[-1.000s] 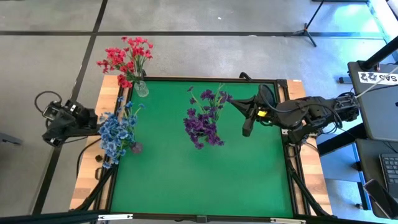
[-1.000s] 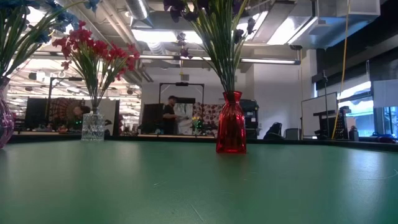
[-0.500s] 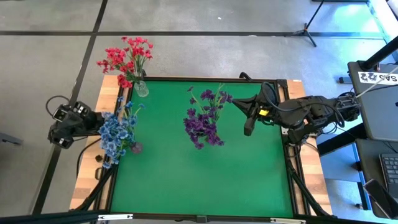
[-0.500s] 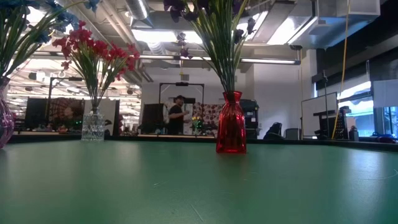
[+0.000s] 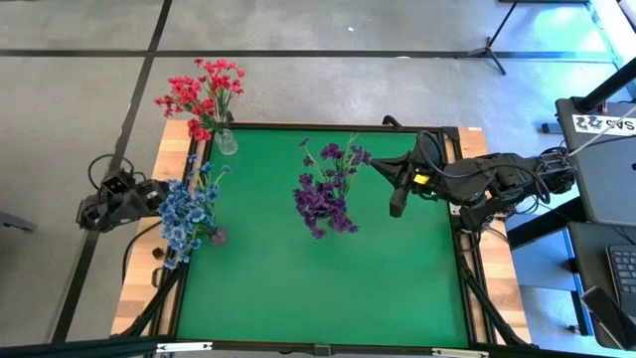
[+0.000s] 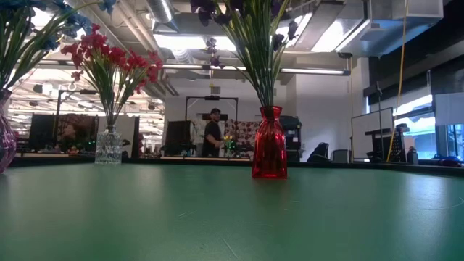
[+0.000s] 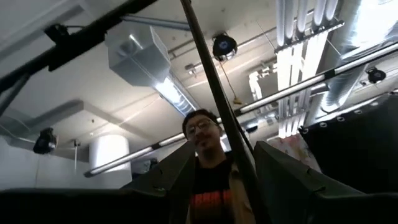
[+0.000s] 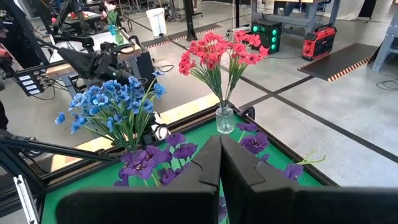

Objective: Sort flowers into vase by color
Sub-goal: Return to Home Position

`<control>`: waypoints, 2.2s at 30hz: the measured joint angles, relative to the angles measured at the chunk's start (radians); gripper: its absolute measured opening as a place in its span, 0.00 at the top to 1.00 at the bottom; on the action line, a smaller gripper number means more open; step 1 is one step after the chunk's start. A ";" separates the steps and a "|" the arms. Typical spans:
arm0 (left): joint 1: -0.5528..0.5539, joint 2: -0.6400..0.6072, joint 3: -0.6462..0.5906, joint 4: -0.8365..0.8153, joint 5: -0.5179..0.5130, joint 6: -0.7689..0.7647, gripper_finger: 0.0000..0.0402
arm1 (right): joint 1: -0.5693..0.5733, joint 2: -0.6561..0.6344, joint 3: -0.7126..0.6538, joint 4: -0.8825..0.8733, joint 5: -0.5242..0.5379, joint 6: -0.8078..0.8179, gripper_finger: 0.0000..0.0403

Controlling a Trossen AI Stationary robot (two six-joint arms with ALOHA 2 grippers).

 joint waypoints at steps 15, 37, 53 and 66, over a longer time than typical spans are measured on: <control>-0.107 0.000 -0.035 0.001 0.159 -0.004 0.60 | 0.000 0.000 0.000 -0.001 -0.035 0.026 0.98; -0.372 0.000 -0.035 -0.003 0.506 -0.007 0.60 | 0.000 0.000 0.000 0.001 -0.017 0.077 0.98; -0.378 0.000 -0.035 -0.007 0.559 -0.220 0.60 | -0.029 0.000 0.000 0.011 -0.109 0.223 0.99; -0.377 0.000 -0.035 -0.007 0.678 -0.219 0.60 | -0.221 -0.025 0.001 0.054 -0.464 0.050 0.99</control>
